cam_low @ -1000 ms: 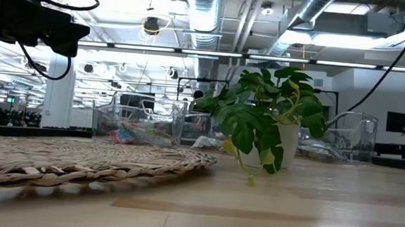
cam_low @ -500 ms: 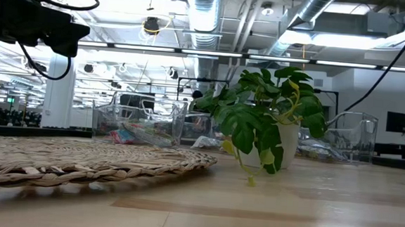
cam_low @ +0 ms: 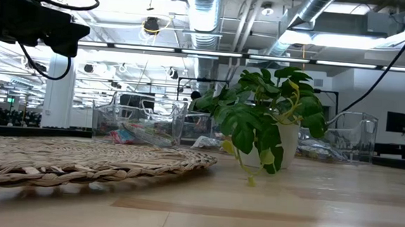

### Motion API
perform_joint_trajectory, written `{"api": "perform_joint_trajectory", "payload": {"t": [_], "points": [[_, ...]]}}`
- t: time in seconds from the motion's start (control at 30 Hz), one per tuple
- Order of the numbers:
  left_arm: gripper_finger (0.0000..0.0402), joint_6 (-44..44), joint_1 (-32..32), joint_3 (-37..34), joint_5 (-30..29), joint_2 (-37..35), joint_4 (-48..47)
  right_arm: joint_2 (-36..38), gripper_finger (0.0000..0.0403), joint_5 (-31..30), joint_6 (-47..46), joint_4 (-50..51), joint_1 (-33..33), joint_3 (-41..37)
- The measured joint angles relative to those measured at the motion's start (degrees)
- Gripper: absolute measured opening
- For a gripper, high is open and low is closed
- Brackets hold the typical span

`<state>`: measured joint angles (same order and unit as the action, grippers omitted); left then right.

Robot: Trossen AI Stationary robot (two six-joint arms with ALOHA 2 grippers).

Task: Pick and place Granola Bars by type
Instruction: Put the yellow granola bar into the middle transparent bin

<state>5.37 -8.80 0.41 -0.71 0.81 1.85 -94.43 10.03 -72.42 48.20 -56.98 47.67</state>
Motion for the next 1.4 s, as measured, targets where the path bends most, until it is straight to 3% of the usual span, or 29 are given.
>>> {"api": "perform_joint_trajectory", "payload": {"t": [0.3, 0.53, 0.9, 1.1, 1.4], "points": [[0.0194, 0.0, 0.0, 0.0, 0.0, 0.0, 0.0, 0.1, 0.0069, -1.2, -0.01, -1.12, 0.08, -0.03], [0.0194, 0.0, 0.0, 0.01, 0.02, 0.01, 0.0, 0.63, 0.0041, -3.52, -1.14, -0.82, 0.61, -0.19], [0.0194, 0.0, 0.0, 0.02, 0.02, 0.01, 0.0, 8.39, 0.0055, -24.8, -2.53, -0.69, 6.67, -0.34], [0.0194, 0.0, 0.0, 0.0, 0.02, 0.01, 0.0, 11.54, 0.0055, -44.82, -7.44, -0.74, 10.79, -0.32], [0.0194, 0.0, 0.0, 0.01, 0.02, 0.01, 0.0, 13.57, 0.0055, -70.58, -4.9, -2.12, 18.13, -0.26]]}}
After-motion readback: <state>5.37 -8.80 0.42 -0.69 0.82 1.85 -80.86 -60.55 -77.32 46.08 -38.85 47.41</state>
